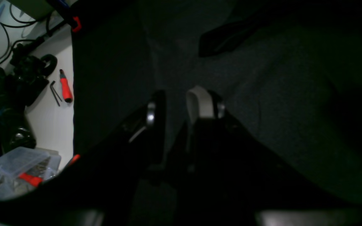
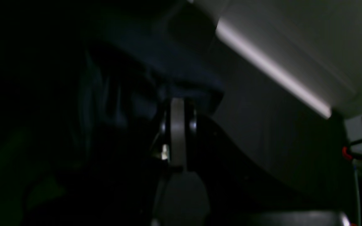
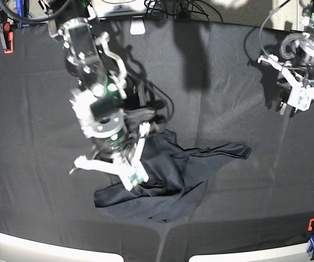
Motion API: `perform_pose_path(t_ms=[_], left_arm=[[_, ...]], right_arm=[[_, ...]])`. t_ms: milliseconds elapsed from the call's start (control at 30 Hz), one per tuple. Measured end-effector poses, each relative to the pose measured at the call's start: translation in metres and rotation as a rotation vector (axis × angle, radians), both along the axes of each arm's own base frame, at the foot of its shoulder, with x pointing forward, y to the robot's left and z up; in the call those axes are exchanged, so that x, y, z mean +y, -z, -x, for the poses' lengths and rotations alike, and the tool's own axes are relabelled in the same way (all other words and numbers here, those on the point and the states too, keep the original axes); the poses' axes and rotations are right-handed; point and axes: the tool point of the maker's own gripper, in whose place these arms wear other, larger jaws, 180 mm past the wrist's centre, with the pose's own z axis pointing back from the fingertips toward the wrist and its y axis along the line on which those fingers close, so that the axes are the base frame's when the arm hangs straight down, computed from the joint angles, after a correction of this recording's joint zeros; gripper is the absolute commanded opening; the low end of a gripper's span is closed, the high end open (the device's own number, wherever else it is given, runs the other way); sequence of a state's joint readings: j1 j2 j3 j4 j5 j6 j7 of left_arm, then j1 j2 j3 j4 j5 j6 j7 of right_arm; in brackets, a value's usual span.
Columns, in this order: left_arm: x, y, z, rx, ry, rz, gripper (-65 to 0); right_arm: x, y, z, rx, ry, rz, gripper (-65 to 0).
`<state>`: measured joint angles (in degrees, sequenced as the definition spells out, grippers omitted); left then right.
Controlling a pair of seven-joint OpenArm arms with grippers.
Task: Layout the t-shirt on the table in an organized manner, then fold the t-shirt properly
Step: 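Lower the right gripper onto the shirt bundle and pinch the fabric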
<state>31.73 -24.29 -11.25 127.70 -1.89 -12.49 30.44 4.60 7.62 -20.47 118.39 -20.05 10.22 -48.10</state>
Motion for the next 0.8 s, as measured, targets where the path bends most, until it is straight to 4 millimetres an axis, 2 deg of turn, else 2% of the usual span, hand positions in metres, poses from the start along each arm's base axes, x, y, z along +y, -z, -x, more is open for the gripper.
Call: perform_pose_path(t_ms=[100,167,233,267,367,433,533,600,667,733,800], left_arm=[[0.0,0.0,0.0,0.0,0.0,0.0,-51.2],[0.0,0.0,0.0,0.0,0.0,-0.001,-51.2],[0.0,0.0,0.0,0.0,0.0,0.0,-51.2],[0.0,0.0,0.0,0.0,0.0,0.001,-51.2],[-0.001,0.0,0.0,0.0,0.001,0.012,-50.7],[-0.007,-0.002,-0.002,-0.017,0.028,0.045,-48.3],[-0.018,0.01,-0.004,-0.001,0.125,0.051,-46.8],[-0.013,0.022,-0.009,0.019,0.116,0.058,-46.8],[-0.004,0.031,-0.02,0.023,0.09,0.057,-46.8],[0.002,0.029,-0.034,0.0,0.078,0.055,-46.8],[-0.005,0.023,-0.049,-0.032,0.11,0.059,-46.8]], right_arm=[[0.005,-0.026,0.005,-0.071,-0.019,-0.035,-65.0],[0.012,-0.027,0.007,-0.061,-0.049,-0.08,-65.0],[0.017,-0.014,0.011,-0.001,-0.065,-0.109,-65.0],[0.018,-0.006,0.012,0.024,-0.067,-0.111,-61.5],[0.023,0.031,0.019,0.141,-0.084,-0.126,-42.3],[0.024,0.054,0.02,0.209,-0.09,-0.105,-36.3],[0.017,0.08,0.021,0.29,-0.061,-0.069,-36.1],[0.013,0.096,0.024,0.343,-0.044,-0.051,-36.1],[0.012,0.1,0.027,0.347,-0.043,-0.047,-36.1],[0.016,0.099,0.027,0.314,-0.06,-0.061,-36.1],[0.012,0.105,0.033,0.327,-0.047,-0.059,-36.1]])
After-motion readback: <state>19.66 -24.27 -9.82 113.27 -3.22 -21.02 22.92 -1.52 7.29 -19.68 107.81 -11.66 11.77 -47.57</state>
